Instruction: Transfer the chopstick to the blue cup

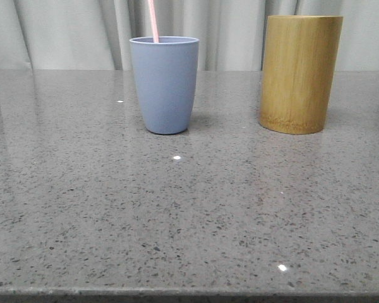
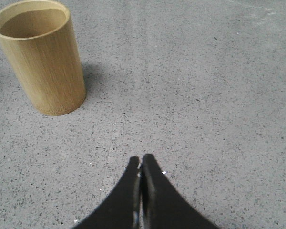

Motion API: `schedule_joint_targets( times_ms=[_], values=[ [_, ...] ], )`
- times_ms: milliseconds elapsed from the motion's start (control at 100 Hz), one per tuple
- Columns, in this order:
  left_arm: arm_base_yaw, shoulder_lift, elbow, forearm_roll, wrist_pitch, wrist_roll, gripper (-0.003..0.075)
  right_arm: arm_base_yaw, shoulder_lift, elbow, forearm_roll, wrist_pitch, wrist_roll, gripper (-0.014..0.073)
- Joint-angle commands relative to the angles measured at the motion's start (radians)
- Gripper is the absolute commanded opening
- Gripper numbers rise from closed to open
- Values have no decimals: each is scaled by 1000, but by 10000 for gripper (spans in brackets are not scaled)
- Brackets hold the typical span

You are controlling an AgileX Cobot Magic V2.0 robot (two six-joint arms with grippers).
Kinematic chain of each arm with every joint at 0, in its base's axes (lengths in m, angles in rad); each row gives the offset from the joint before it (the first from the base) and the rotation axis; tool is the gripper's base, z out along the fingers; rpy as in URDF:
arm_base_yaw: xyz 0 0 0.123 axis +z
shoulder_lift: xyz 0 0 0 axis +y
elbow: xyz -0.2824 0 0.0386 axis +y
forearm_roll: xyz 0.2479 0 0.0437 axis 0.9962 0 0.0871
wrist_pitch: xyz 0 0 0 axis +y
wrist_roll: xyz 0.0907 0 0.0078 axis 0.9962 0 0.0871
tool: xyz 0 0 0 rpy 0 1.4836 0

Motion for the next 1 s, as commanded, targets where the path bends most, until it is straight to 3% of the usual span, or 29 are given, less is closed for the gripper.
schedule_joint_targets(
  times_ms=[0, 670, 770, 990],
  values=[
    [3, -2, -25, -24, -65, -2, -19, -6, 2, -23, -20, -80, -8, -67],
    [3, -2, -25, -24, -67, -2, -19, -6, 2, -23, -20, -80, -8, -67],
    [3, -14, 10, -18, -172, -2, -19, -6, 2, -23, -20, -80, -8, -67],
    [3, -176, 205, -18, -575, -2, -19, -6, 2, -23, -20, -80, -8, -67]
  ],
)
